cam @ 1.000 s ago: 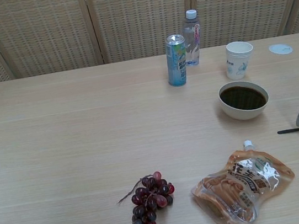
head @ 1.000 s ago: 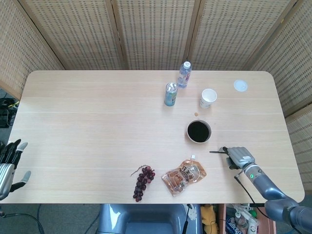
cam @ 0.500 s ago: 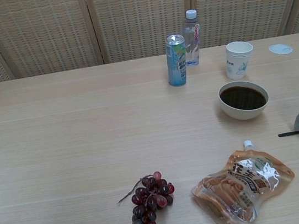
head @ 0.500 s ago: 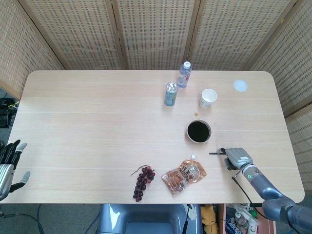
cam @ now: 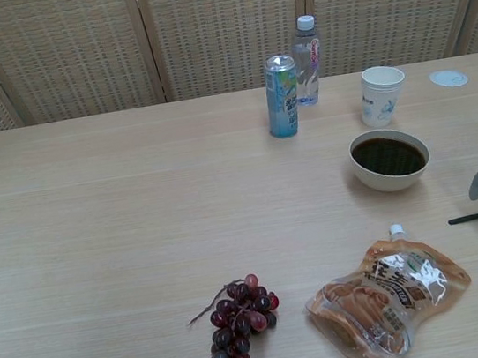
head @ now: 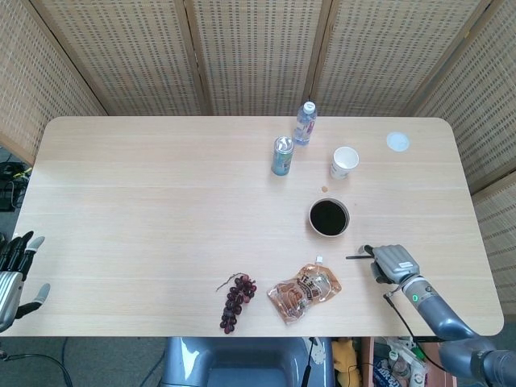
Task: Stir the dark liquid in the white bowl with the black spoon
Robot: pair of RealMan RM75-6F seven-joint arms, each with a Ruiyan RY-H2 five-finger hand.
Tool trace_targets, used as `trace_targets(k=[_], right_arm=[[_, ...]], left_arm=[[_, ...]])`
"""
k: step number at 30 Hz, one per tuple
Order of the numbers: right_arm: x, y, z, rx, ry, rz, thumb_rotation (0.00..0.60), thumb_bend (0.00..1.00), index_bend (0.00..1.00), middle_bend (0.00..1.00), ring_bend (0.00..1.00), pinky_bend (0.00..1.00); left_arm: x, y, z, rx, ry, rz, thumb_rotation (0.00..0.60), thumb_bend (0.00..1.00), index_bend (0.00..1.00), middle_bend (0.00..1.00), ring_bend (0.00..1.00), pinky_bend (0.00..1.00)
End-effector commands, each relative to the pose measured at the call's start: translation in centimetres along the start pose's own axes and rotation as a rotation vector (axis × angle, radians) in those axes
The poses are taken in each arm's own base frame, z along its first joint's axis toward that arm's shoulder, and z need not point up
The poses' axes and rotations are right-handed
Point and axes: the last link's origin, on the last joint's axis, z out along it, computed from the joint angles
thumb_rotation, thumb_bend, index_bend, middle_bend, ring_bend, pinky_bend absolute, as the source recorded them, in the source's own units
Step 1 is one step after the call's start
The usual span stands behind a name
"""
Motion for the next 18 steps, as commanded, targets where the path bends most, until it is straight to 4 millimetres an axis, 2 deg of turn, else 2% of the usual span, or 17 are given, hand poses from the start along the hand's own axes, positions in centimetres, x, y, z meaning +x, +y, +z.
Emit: trace_targets(k=[1,4,8,14,18], right_arm=[[0.0,-0.6,-0.7,0.011,0.077,-0.002,0.600,0.63,0.39,0.67,0.83,1.00],[0.0,-0.9,-0.8,0.010,0.129,0.002,0.600,0.49,0.49,0.58,0.73,1.00],[-0.2,-1.3,-0.7,-0.002,0.166,0.008,0.600,0.39,0.51,0.59,0.71,1.00],[-0.4,-1.6,0.0,-0.027,0.192,0.000,0.600,0.36,0.53,0.78,0.88,1.00],[-0.7,-1.9,0.7,-0.036,0.189,0.005,0.600,0.37,0.56,0.85,0.94,1.00]], left_arm=[[0.0,0.0,0.0,-0.001,-0.001,-0.001,0.600,0.36,0.00,0.00,0.00,0.00],[-0.1,-0.1,0.0,-0.001,-0.001,-0.003,0.600,0.36,0.00,0.00,0.00,0.00],[-0.1,-0.2,0.1,0.000,0.001,-0.005,0.600,0.36,0.00,0.00,0.00,0.00],[-0.1,-0.5,0.0,0.005,0.003,-0.006,0.600,0.36,0.00,0.00,0.00,0.00],[-0.2,-0.8,-0.1,0.010,0.001,-0.006,0.600,0.36,0.00,0.00,0.00,0.00]])
